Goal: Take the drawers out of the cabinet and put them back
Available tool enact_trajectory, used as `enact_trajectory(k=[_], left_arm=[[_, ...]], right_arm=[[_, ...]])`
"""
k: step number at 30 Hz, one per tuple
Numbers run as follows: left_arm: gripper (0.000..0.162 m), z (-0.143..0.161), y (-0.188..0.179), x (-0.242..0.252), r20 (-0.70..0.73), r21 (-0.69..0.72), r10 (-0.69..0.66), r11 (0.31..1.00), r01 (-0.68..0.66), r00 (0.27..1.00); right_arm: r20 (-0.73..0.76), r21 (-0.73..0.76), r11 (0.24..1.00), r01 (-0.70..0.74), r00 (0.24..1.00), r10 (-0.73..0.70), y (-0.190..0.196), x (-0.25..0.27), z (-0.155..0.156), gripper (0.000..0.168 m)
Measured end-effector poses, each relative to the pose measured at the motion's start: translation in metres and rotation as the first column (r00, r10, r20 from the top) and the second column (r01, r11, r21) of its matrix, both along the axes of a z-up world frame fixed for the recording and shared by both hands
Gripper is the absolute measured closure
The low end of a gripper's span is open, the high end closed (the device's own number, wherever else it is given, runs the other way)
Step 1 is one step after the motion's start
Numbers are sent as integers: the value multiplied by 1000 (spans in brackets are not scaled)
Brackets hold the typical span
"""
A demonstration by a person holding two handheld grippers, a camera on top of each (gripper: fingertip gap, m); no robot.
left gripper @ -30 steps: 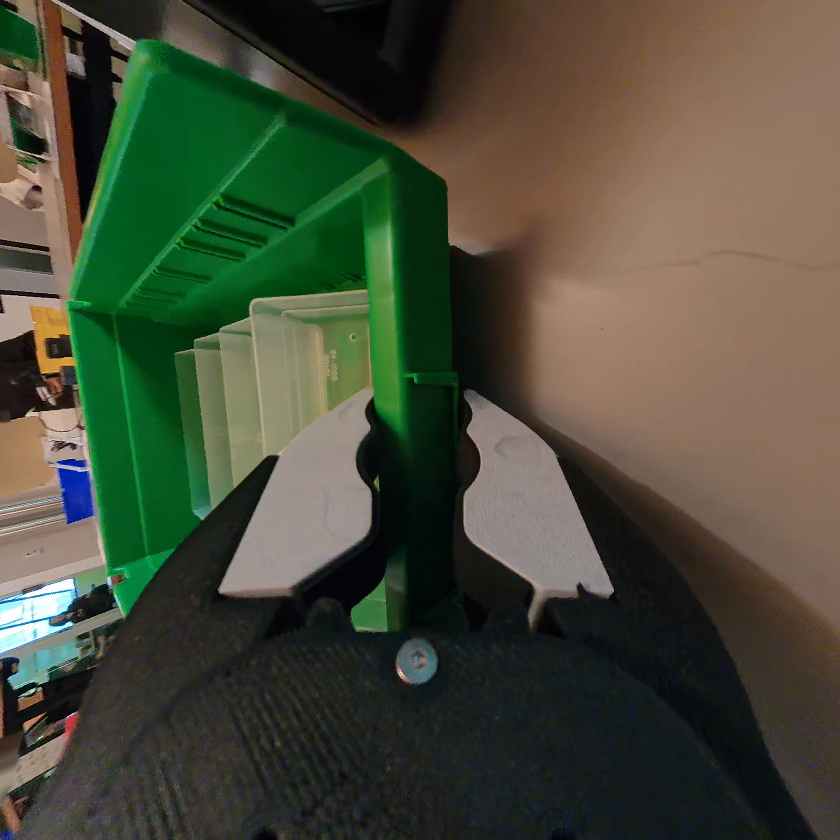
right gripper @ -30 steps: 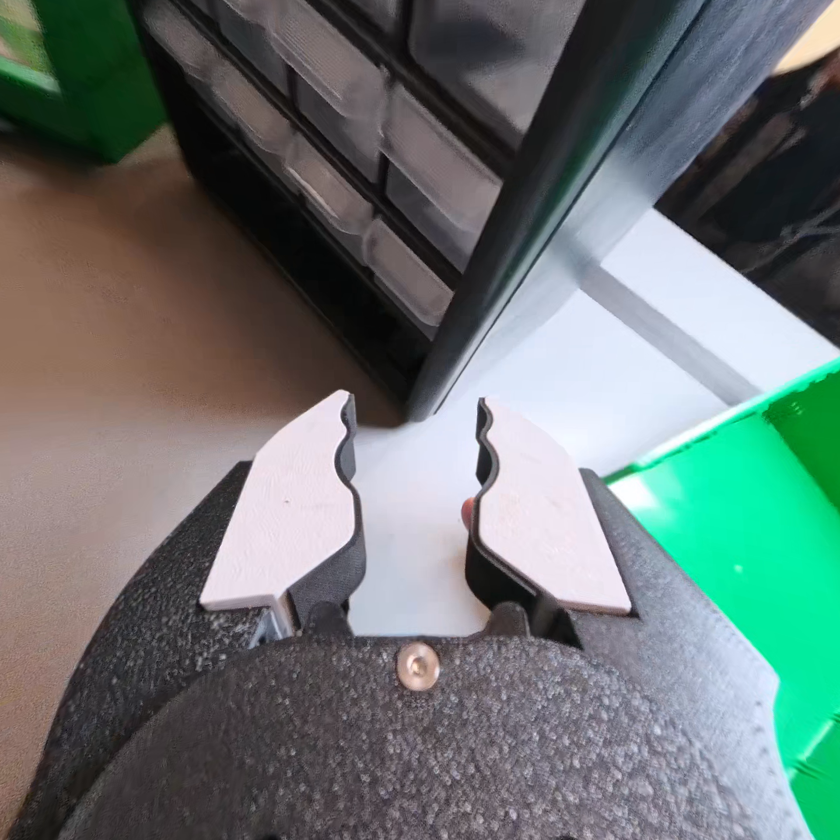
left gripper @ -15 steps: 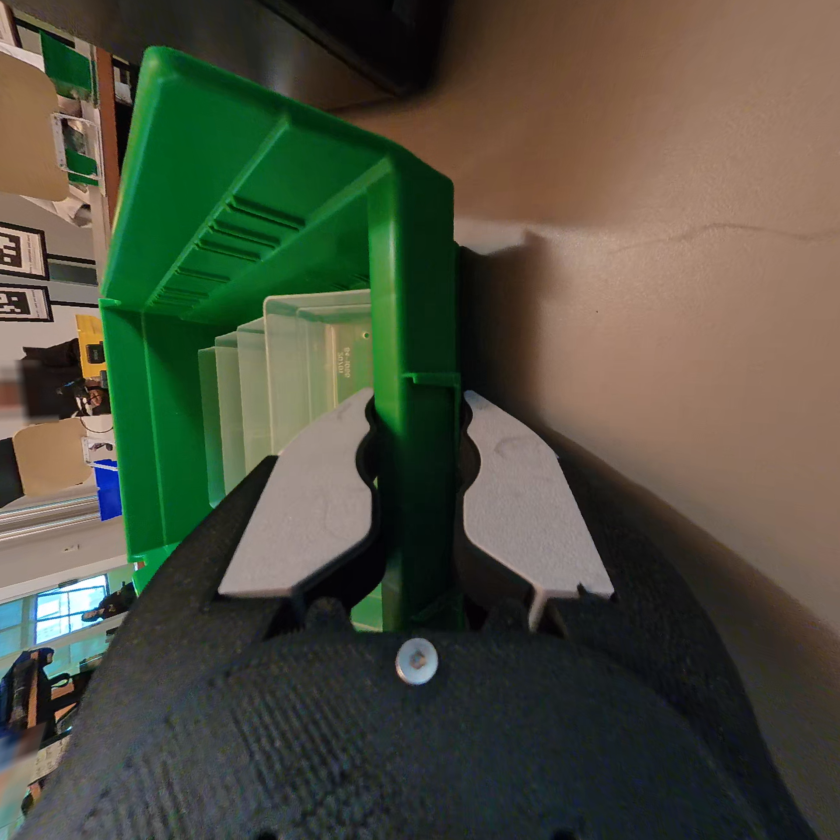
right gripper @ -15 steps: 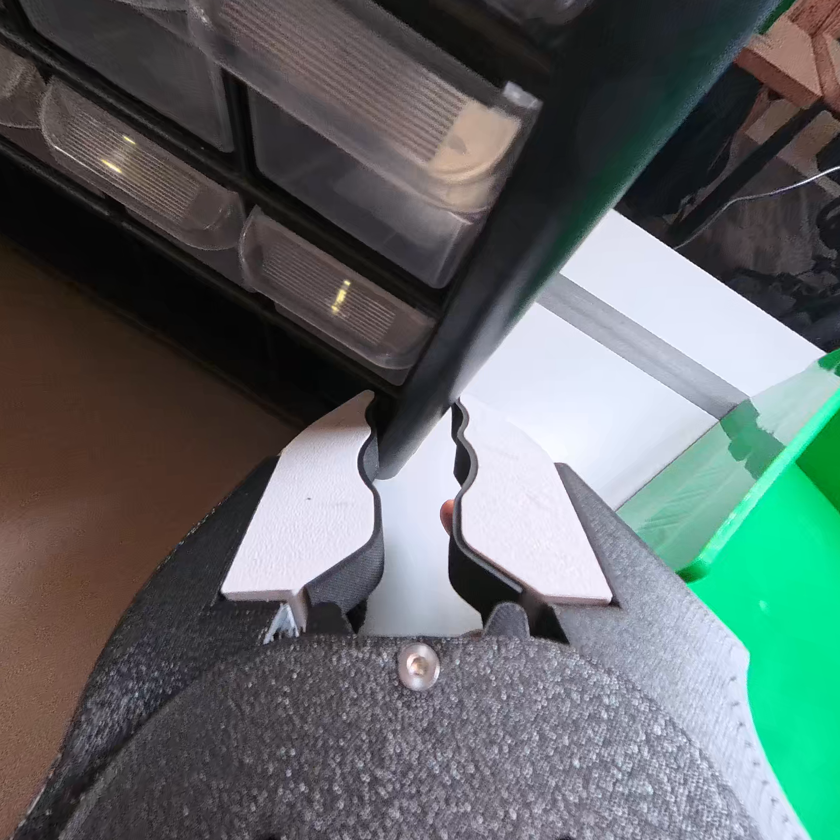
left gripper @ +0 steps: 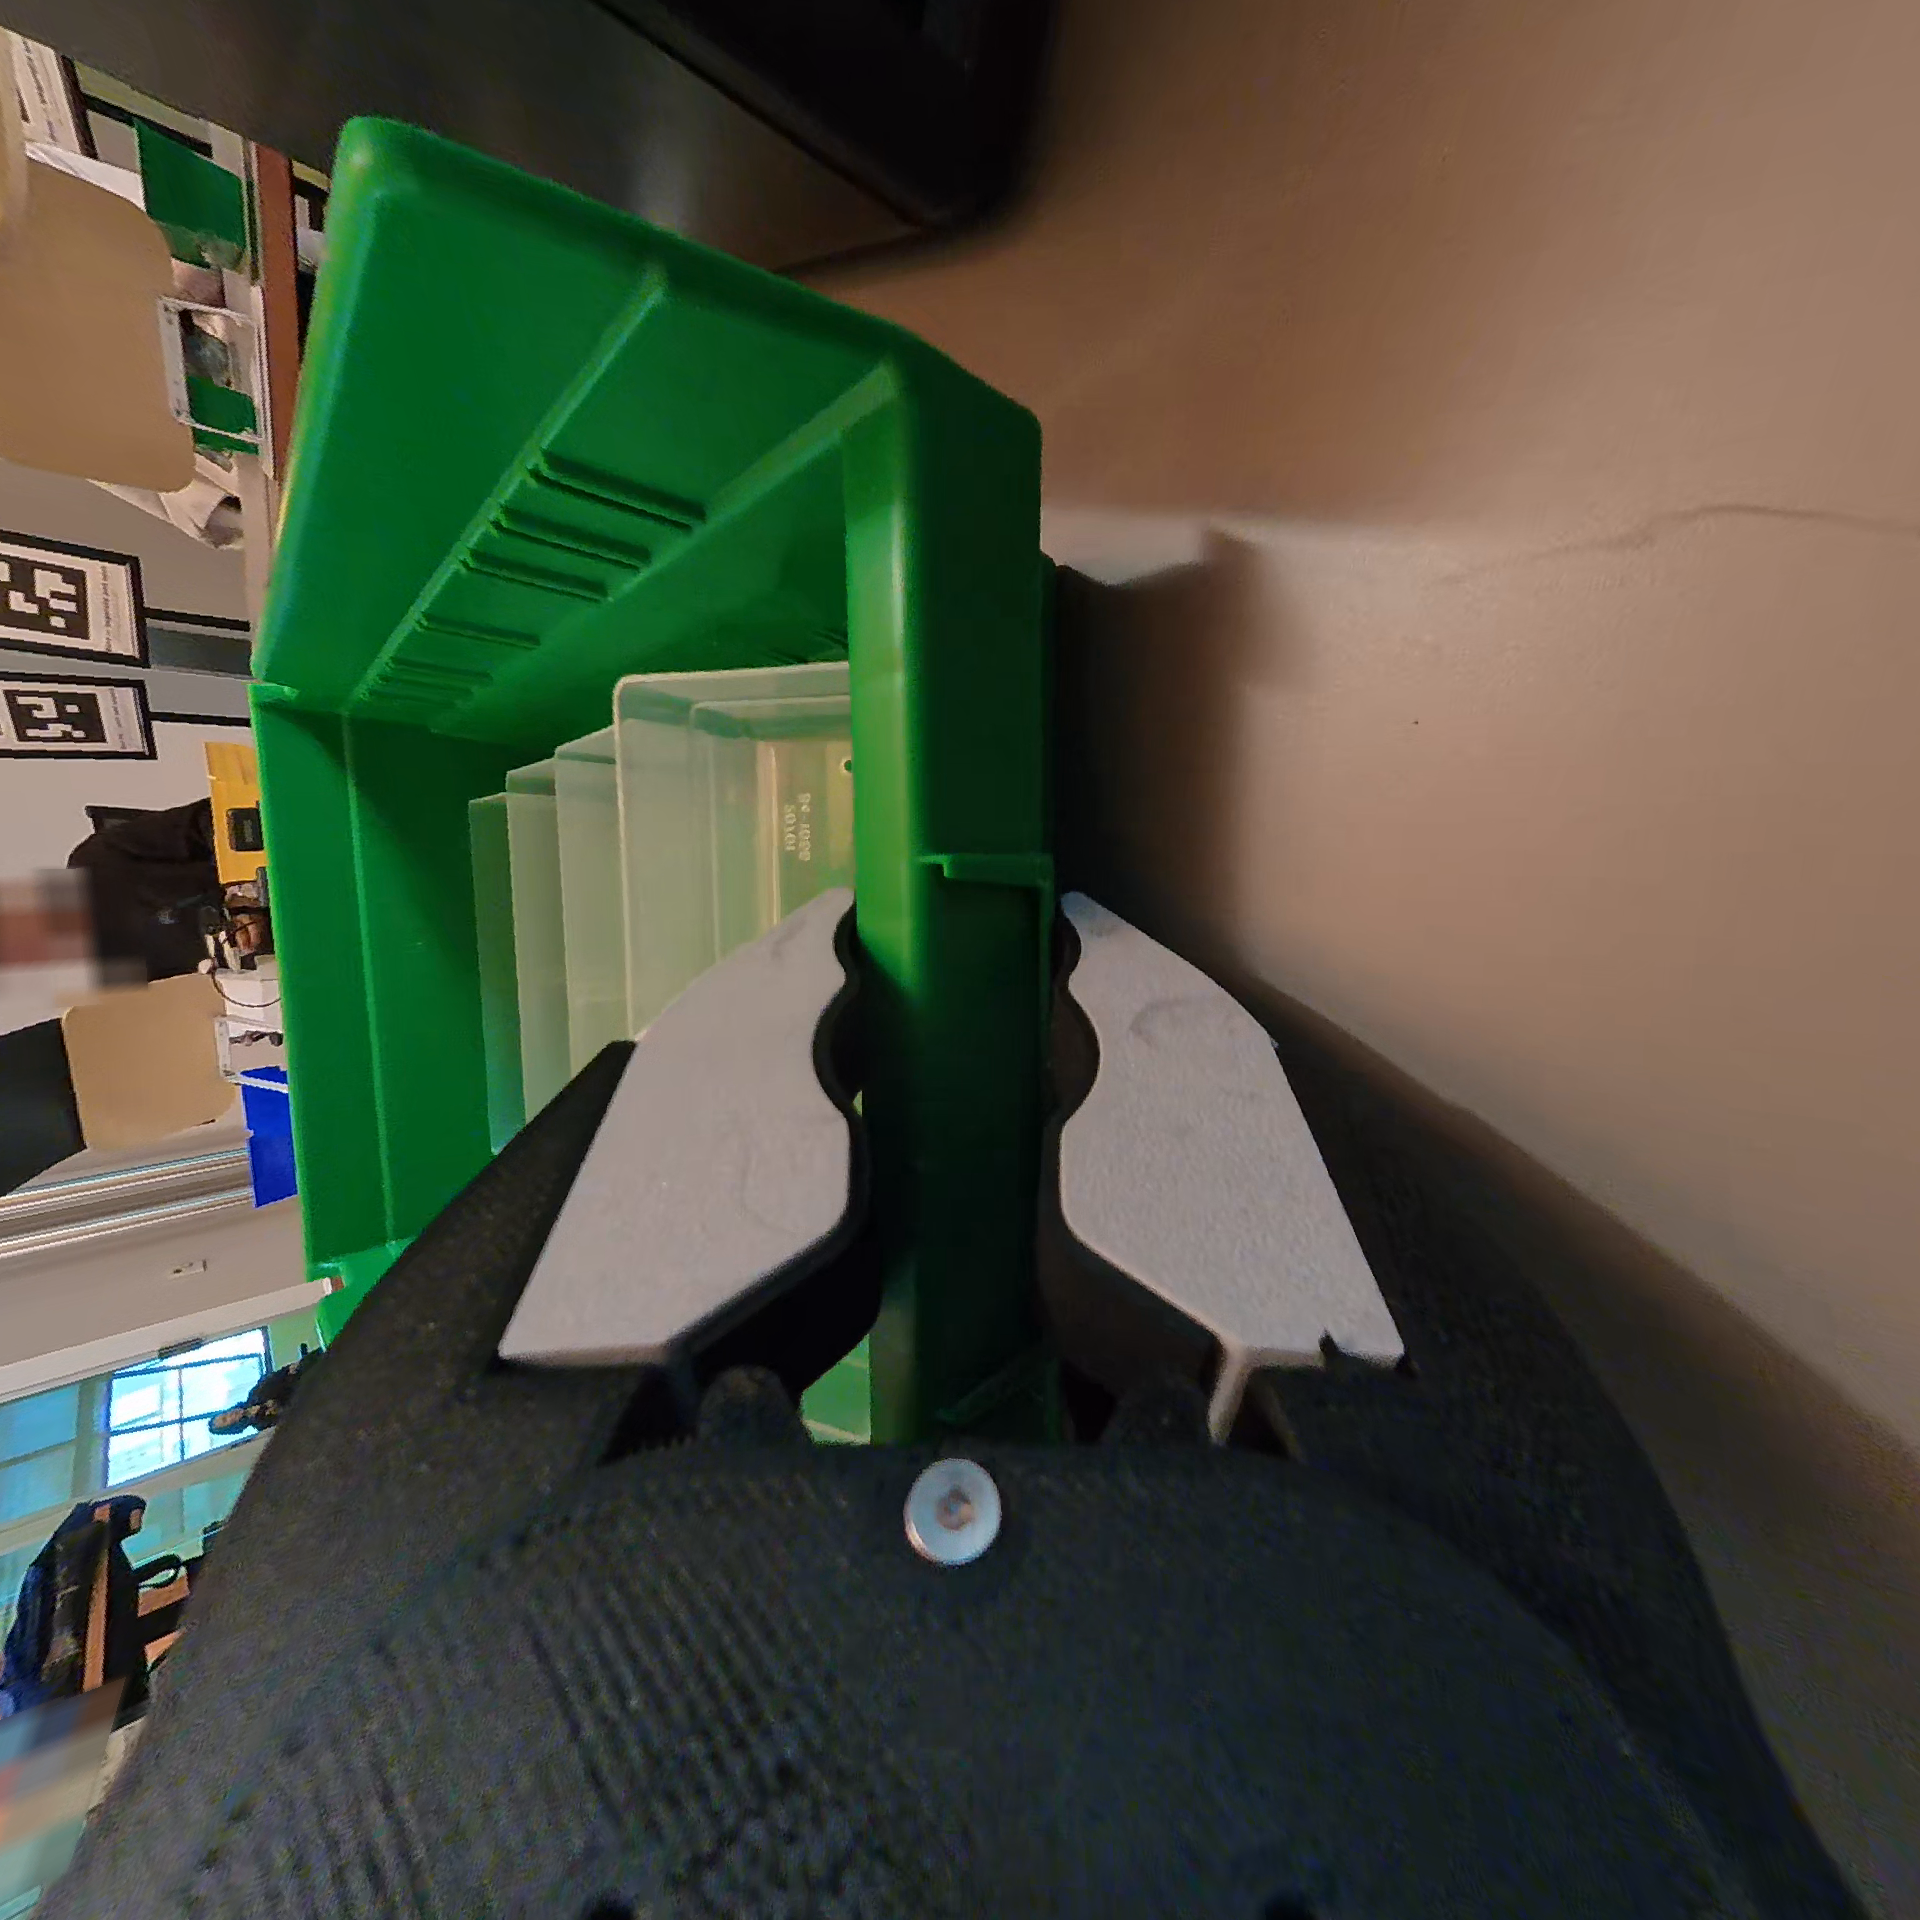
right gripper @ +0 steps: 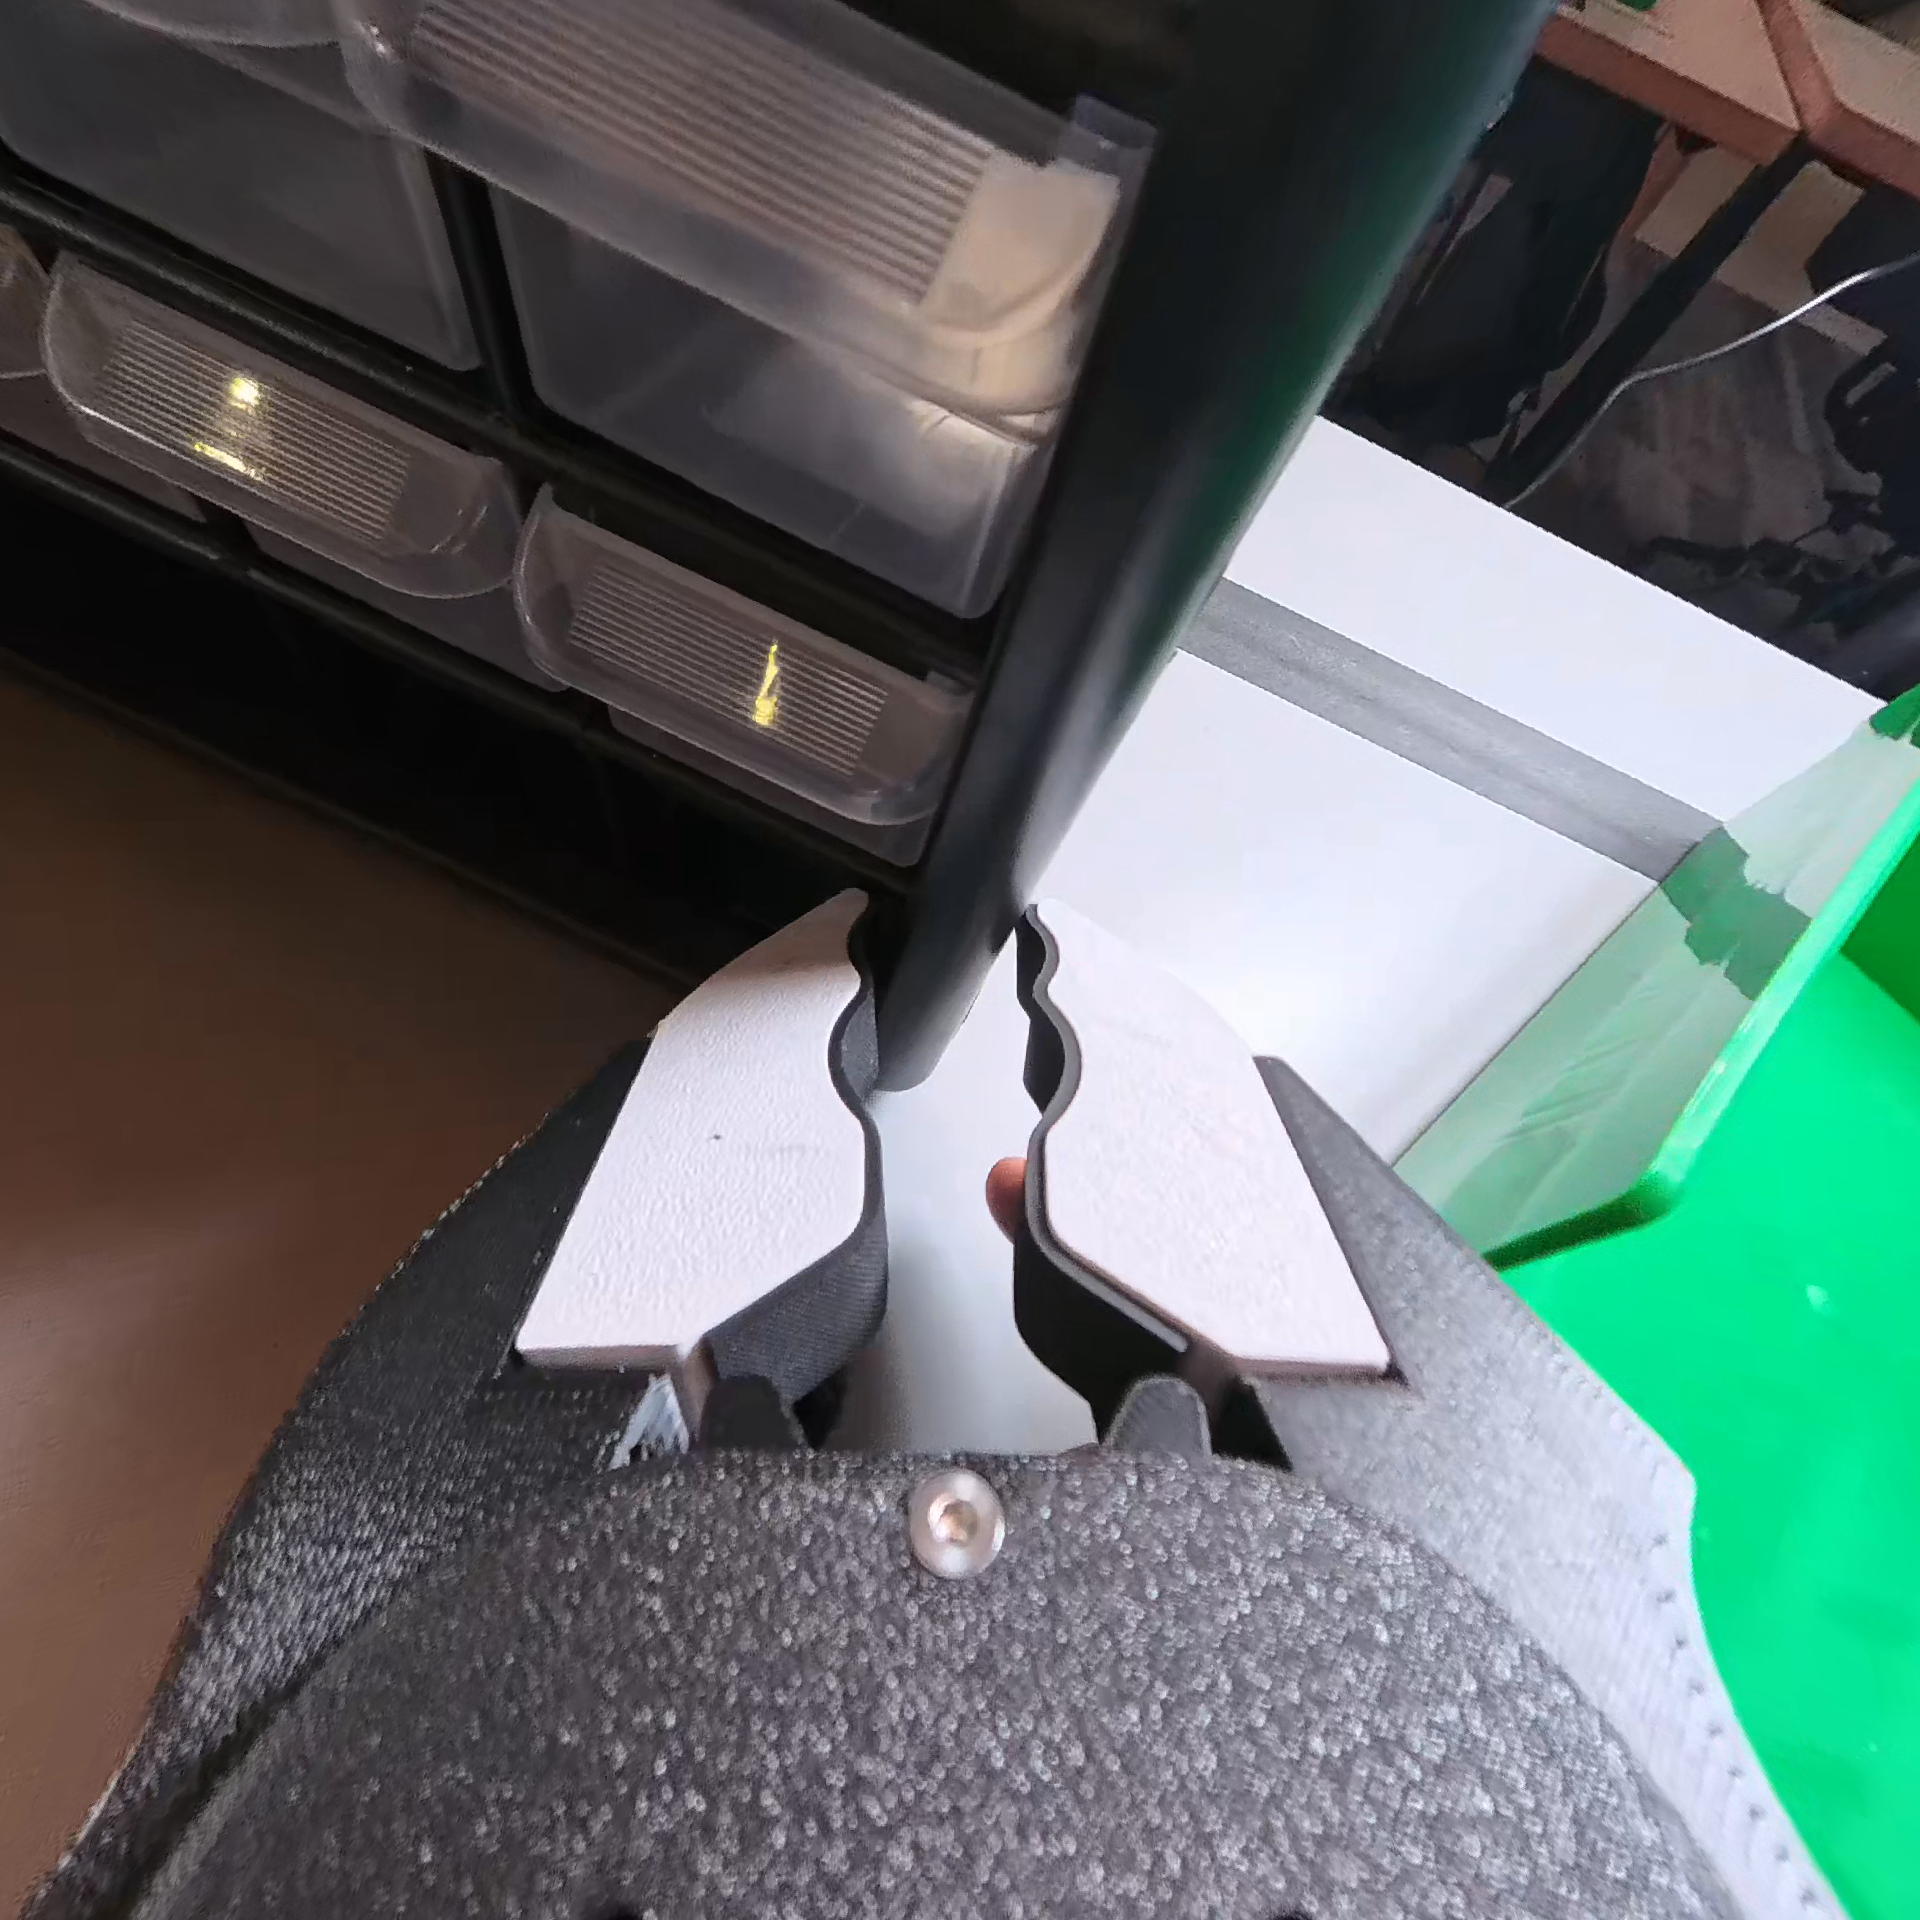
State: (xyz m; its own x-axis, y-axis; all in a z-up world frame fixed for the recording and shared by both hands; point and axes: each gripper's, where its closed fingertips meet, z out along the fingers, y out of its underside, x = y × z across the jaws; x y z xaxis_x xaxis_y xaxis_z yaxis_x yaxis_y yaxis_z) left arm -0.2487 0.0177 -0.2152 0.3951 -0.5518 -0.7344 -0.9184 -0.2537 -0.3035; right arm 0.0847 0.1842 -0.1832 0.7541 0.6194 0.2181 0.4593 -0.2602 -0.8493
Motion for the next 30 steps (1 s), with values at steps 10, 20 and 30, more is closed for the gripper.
enact_trajectory(k=[10,20,30], left_arm=[[130,0,1,0,-2,7,-17,1000,17,1000],[130,0,10,-2,2,-3,-31,1000,31,1000],[123,8,3,0,115,-33,7,999,-3,993]], right_arm=[[-35,-12,1000,-13,999,12,-15,2,13,144],[-344,243,970,14,936,72,-56,7,108,130],[-294,368,927,-77,936,195,-17,1,205,158]])
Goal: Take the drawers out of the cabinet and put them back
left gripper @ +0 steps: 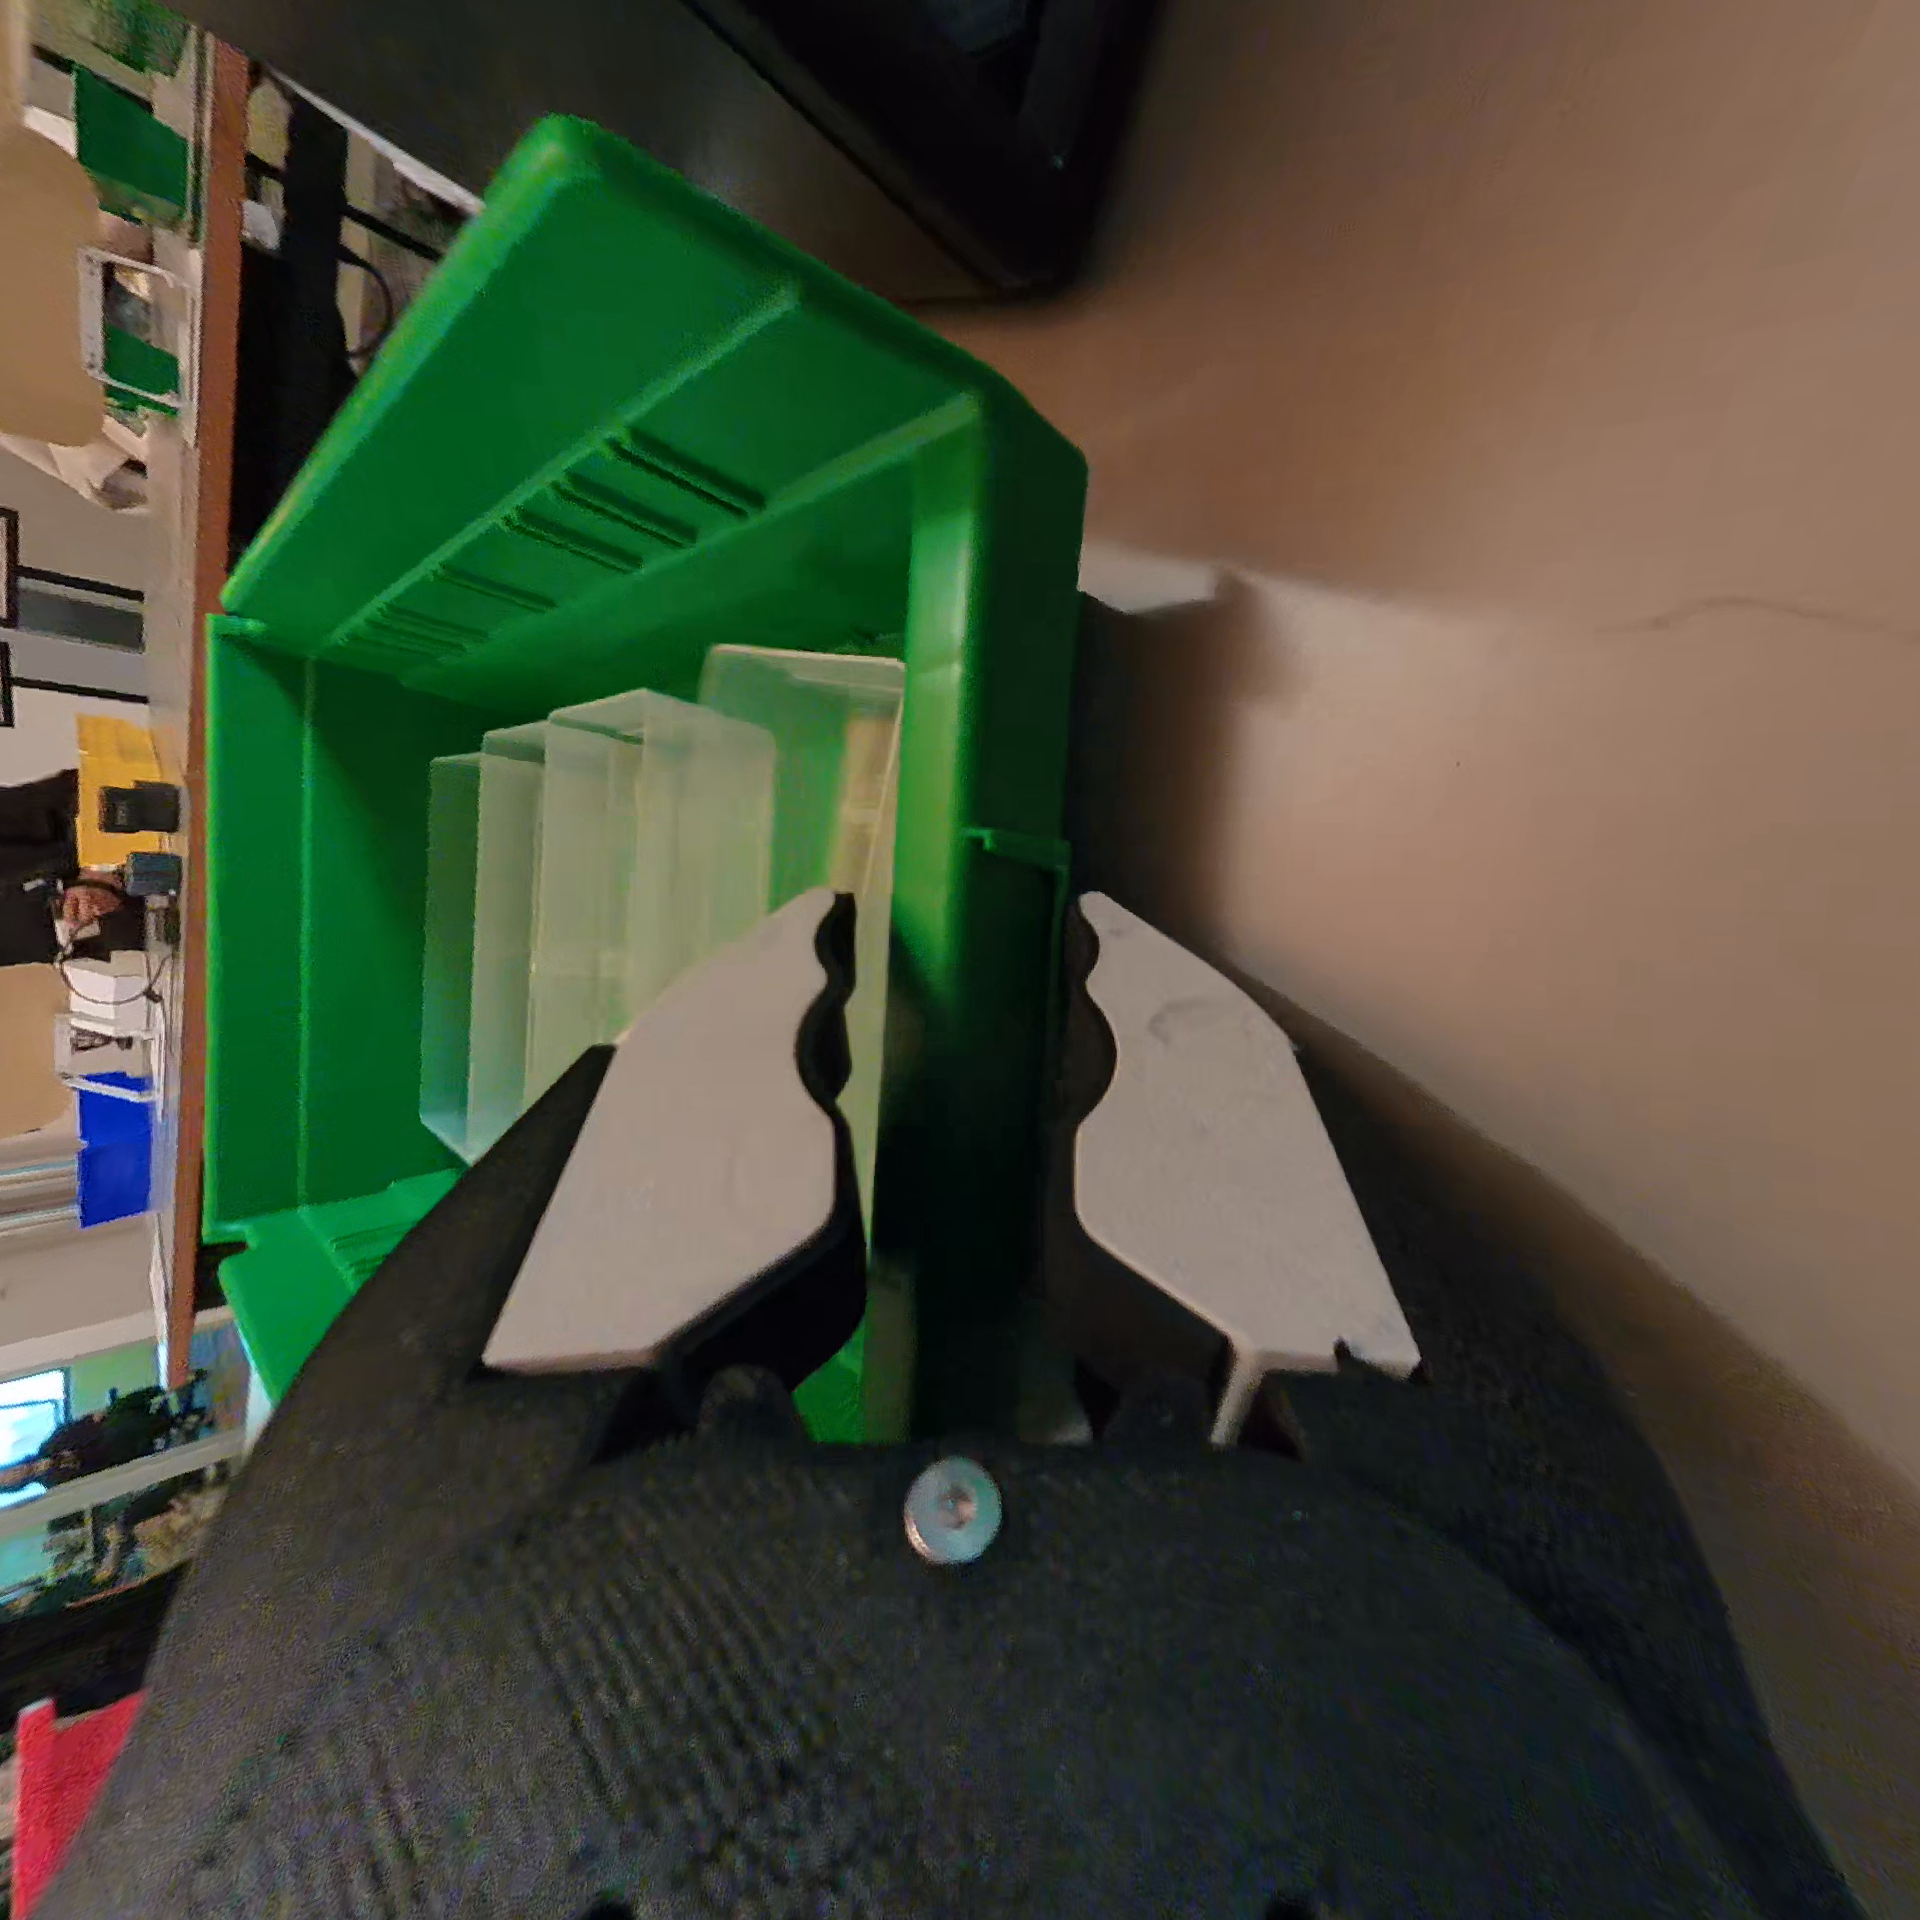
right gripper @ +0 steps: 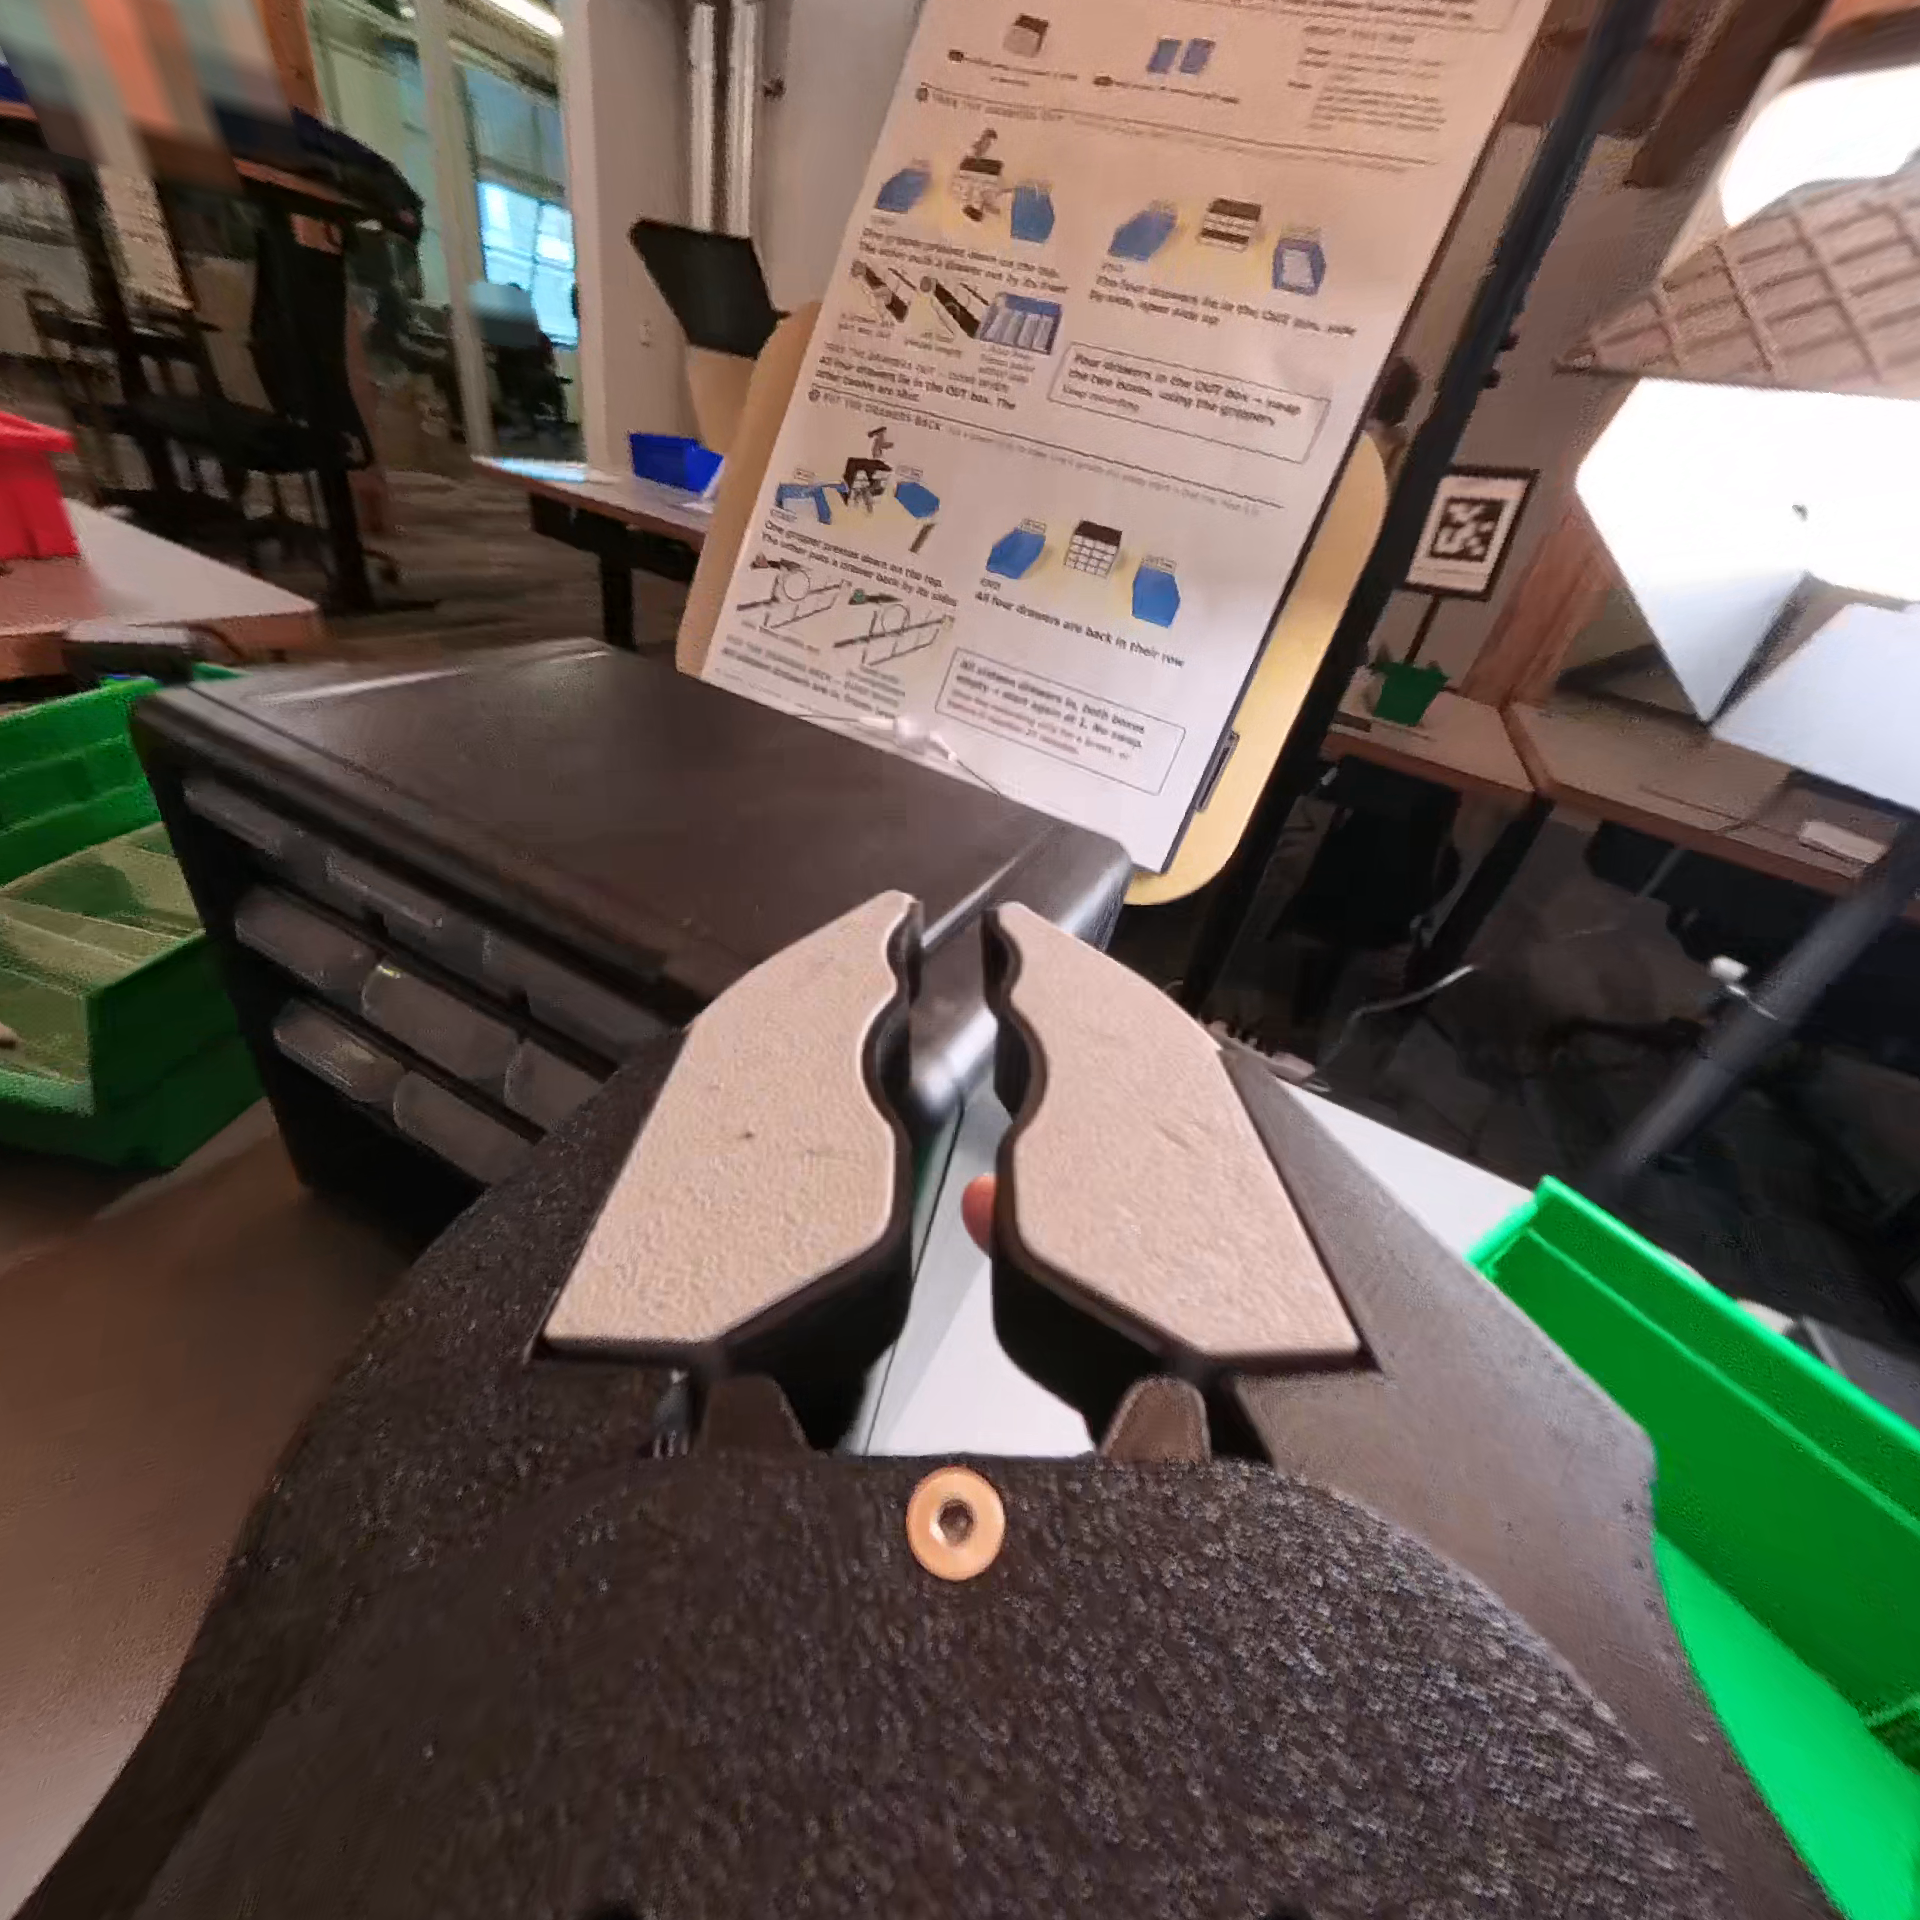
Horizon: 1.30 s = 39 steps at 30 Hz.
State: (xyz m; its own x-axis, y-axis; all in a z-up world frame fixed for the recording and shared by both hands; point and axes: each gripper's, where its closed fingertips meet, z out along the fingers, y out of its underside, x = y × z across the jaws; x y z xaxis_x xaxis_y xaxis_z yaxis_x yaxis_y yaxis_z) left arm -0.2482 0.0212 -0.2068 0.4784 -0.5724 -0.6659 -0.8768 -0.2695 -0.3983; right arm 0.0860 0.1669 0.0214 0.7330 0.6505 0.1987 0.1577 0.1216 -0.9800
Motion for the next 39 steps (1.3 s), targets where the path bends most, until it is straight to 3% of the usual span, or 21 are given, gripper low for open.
enact_trajectory(k=[3,7,11,14,19,22,26,28,32,39], left_arm=[[119,10,-6,-1,66,18,30,999,-32,997],[123,28,-16,-3,208,59,55,996,-69,977],[130,64,-17,-14,411,114,92,982,-151,907],[135,87,-11,-37,435,128,165,962,-242,885],[138,87,-6,-57,327,-91,263,965,-247,907],[137,71,-4,-78,134,-264,314,925,-272,940],[138,46,0,-105,-169,-404,200,879,-253,965],[137,38,-1,-110,-251,-473,139,846,-247,958],[128,22,-11,-112,-305,-633,94,723,-276,948],[135,8,-24,-103,-286,-726,-30,659,-196,958]], right_arm=[[96,-92,992,-92,990,101,15,-11,3,168],[286,-232,960,-156,932,220,27,-21,-33,168],[243,-296,925,-240,917,316,23,-22,-35,168],[259,-308,917,-254,905,337,21,-23,-35,168],[295,-312,912,-267,885,360,19,-28,-36,168],[286,-299,911,-282,885,368,14,-31,-36,168],[280,-282,915,-289,887,367,13,-30,-35,168],[260,-289,909,-300,889,376,13,-30,-35,168],[233,-297,902,-312,893,385,13,-30,-35,168],[223,-297,900,-319,893,390,13,-30,-35,168]])
